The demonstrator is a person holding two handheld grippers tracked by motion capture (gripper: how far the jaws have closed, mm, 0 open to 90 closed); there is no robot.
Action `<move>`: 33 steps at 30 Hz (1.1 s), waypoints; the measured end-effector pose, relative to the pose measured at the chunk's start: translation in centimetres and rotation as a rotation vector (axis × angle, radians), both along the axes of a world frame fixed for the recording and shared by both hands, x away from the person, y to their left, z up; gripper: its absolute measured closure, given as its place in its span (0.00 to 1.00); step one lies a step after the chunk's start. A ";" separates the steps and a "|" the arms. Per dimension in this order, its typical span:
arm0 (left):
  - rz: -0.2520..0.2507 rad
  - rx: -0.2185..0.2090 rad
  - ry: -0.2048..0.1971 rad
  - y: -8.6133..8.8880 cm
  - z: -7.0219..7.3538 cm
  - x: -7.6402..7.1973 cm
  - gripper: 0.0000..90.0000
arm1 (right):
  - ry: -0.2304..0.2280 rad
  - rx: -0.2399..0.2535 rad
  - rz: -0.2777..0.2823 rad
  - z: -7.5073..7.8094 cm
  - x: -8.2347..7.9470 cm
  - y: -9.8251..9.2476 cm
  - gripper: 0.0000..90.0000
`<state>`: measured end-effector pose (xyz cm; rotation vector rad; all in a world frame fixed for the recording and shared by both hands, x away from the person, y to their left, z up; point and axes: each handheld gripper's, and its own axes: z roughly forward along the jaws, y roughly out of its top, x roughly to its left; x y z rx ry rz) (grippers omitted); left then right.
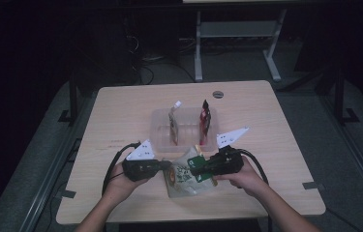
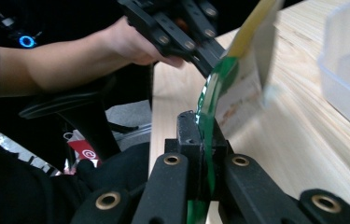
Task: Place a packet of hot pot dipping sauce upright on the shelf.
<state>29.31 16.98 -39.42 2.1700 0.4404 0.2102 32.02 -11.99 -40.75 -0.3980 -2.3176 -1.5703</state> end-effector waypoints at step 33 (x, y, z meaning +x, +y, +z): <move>-0.016 -0.027 0.071 -0.2 -0.4 -0.1 0.91 | -0.120 0.027 -0.050 3.3 -0.5 -0.5 1.00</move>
